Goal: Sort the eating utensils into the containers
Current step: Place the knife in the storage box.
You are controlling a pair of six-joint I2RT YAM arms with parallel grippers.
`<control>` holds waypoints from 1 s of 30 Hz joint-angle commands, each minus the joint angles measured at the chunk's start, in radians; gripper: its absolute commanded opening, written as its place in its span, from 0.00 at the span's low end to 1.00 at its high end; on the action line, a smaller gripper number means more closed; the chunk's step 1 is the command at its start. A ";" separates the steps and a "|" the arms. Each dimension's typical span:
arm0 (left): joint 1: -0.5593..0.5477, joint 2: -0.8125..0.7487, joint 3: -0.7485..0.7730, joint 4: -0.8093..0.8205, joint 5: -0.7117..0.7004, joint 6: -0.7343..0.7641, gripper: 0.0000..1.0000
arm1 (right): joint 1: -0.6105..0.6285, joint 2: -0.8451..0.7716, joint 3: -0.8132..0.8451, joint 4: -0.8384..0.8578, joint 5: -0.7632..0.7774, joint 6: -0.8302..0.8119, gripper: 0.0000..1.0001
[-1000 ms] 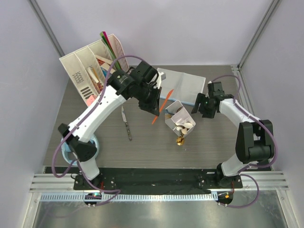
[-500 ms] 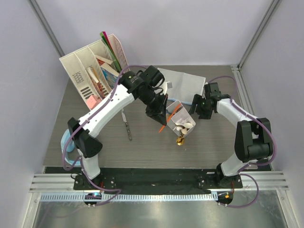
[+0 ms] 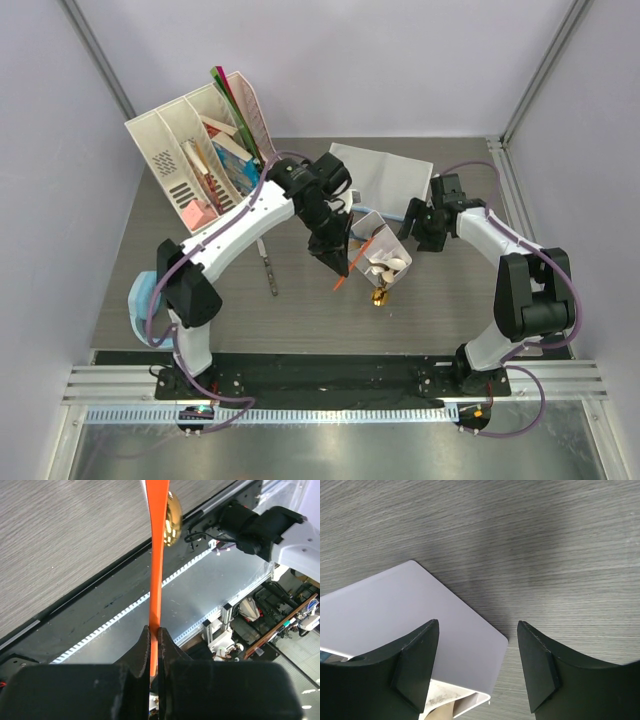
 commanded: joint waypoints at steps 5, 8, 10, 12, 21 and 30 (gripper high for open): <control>0.005 0.056 0.011 -0.318 0.013 0.024 0.00 | 0.000 0.002 -0.025 0.002 -0.054 0.025 0.69; 0.005 0.062 0.003 -0.316 0.016 0.025 0.00 | 0.002 0.000 -0.043 0.017 -0.065 0.033 0.69; 0.005 0.077 0.012 -0.318 0.016 0.028 0.00 | 0.002 0.005 -0.049 0.023 -0.082 0.034 0.69; 0.005 0.087 0.021 -0.318 0.013 0.024 0.00 | 0.000 0.006 -0.054 0.026 -0.086 0.037 0.68; 0.008 0.159 0.086 -0.318 0.029 0.019 0.00 | -0.001 0.040 -0.039 0.029 -0.074 0.013 0.69; 0.045 0.225 0.109 -0.319 0.046 0.018 0.00 | -0.004 0.058 -0.011 0.034 -0.080 0.011 0.69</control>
